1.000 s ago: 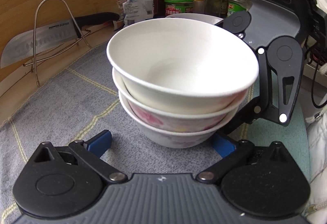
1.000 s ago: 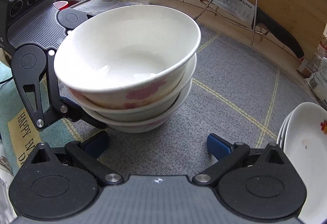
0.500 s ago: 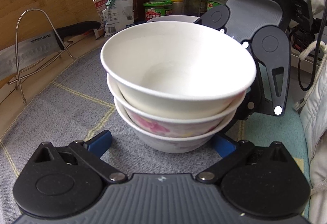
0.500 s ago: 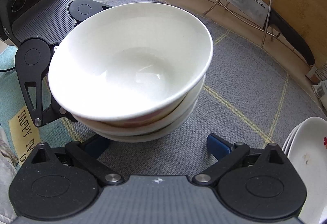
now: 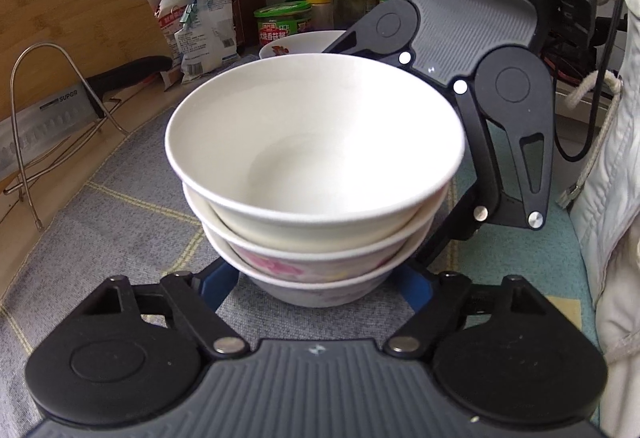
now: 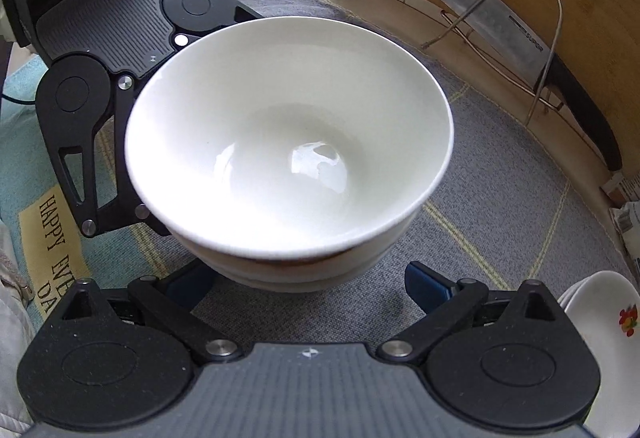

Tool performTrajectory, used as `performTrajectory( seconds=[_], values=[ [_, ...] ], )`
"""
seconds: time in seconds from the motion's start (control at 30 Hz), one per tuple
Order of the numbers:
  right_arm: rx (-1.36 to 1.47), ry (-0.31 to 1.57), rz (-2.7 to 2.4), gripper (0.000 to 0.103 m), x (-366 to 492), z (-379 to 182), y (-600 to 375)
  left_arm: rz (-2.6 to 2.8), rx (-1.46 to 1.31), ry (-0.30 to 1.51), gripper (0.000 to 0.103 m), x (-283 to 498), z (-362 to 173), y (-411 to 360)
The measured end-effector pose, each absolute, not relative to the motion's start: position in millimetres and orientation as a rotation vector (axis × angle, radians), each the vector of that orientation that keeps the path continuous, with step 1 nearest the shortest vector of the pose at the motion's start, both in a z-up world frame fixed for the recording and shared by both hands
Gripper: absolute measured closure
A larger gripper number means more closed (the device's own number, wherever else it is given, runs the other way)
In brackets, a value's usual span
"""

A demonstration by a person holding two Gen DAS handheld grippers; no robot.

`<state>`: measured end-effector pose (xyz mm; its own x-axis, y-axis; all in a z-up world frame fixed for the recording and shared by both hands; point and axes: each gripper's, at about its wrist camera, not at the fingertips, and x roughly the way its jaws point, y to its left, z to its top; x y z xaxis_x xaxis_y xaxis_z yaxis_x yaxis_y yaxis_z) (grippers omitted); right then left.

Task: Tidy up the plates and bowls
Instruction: 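Lift the bowl stack with the right gripper and carry it over the plate stack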

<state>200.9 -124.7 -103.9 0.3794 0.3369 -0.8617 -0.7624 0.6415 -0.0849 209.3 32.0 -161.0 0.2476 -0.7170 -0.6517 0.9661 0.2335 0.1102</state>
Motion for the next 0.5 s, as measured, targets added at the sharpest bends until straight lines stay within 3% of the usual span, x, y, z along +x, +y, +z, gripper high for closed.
performTrajectory(
  seconds=[0.3,0.5],
  values=[
    [-0.494,0.930,0.824,0.012,200,-93,-127,-1.205,0.531,0.596,0.020,211,-160,29],
    [-0.488,0.916,0.836,0.014,198,-84,-129,-1.192,0.529,0.596,0.020,209,-160,27]
  ],
)
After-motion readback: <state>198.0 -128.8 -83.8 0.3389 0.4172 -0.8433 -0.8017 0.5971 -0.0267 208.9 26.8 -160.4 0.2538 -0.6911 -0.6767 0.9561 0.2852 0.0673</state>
